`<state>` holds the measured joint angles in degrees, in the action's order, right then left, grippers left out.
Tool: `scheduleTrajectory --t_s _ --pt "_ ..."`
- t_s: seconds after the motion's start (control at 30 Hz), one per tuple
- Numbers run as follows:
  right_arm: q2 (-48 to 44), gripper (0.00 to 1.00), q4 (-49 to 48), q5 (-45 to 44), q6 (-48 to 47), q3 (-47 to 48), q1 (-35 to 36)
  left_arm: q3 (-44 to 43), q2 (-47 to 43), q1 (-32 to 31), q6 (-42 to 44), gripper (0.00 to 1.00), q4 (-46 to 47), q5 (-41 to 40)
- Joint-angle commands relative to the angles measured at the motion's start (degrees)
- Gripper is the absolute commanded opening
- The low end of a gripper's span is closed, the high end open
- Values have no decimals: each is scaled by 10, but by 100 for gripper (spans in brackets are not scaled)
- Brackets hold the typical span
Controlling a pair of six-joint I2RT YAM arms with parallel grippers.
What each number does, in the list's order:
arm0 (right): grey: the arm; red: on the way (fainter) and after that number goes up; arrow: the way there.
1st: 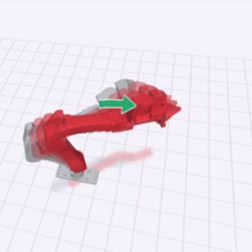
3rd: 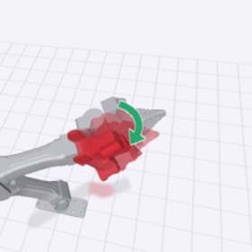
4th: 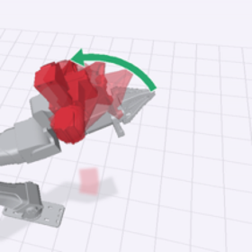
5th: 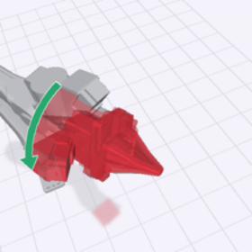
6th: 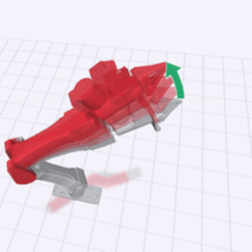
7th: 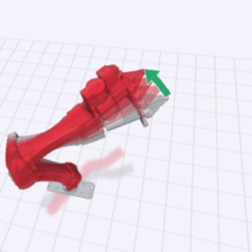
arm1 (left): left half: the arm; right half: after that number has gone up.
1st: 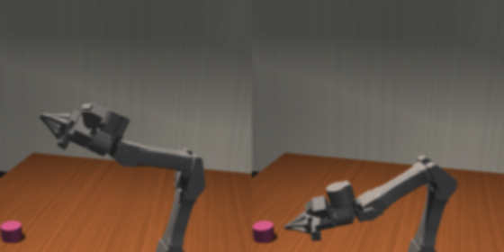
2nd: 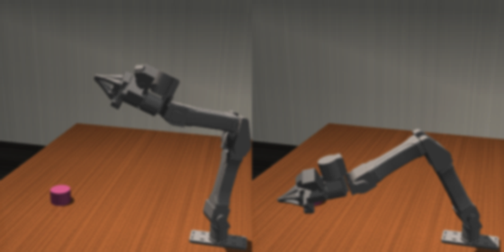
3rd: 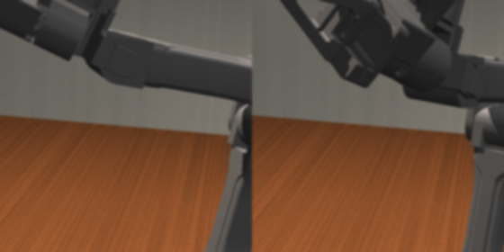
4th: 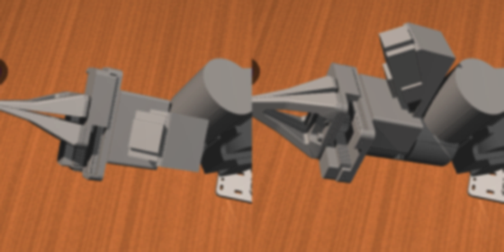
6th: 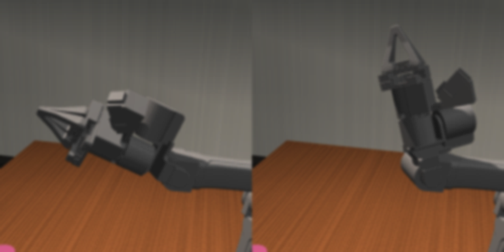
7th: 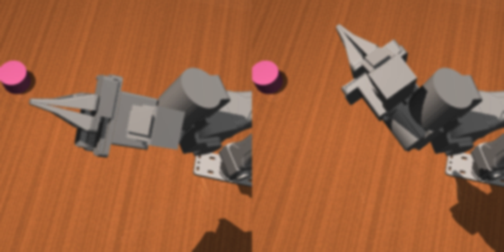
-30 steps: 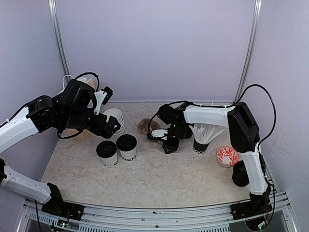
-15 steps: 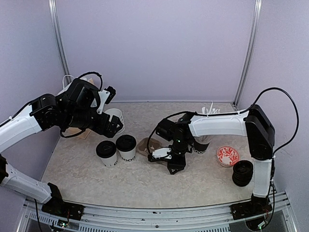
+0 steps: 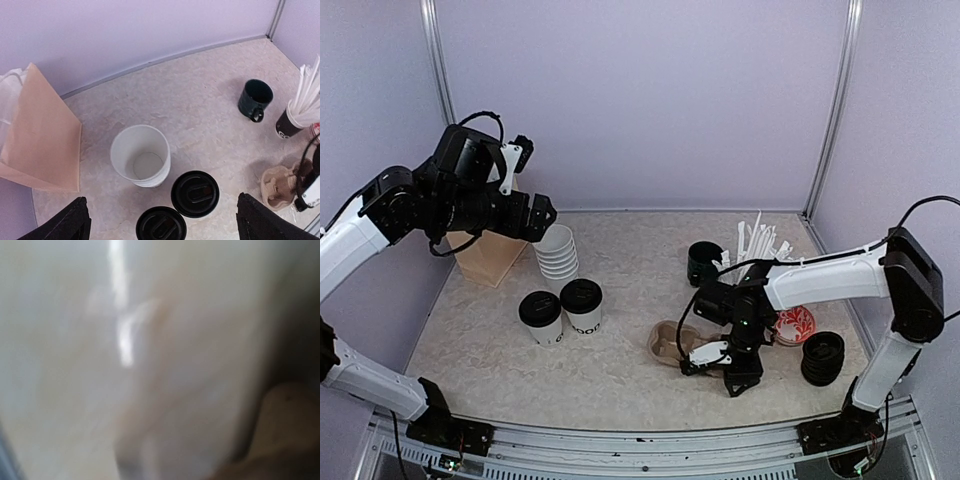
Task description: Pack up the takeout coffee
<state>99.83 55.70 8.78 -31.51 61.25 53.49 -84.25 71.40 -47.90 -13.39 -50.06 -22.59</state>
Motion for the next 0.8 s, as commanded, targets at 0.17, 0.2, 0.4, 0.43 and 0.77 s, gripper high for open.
scheduleTrajectory --t_s 0.17,0.2,0.4,0.43,0.77 --pt "-150 59 22 -13 -18 -165 -4 -94 44 94 12 99 -53 -115" --pt "-161 60 19 -18 -19 -182 -8 -102 48 111 8 99 -58 -120" --pt "-236 64 33 -20 -45 -202 -65 -135 57 223 12 89 -59 -106" --pt "-247 66 39 -21 -52 -197 -66 -139 58 245 16 88 -55 -102" --pt "-319 70 98 120 -107 -66 -66 -141 99 451 77 84 20 13"
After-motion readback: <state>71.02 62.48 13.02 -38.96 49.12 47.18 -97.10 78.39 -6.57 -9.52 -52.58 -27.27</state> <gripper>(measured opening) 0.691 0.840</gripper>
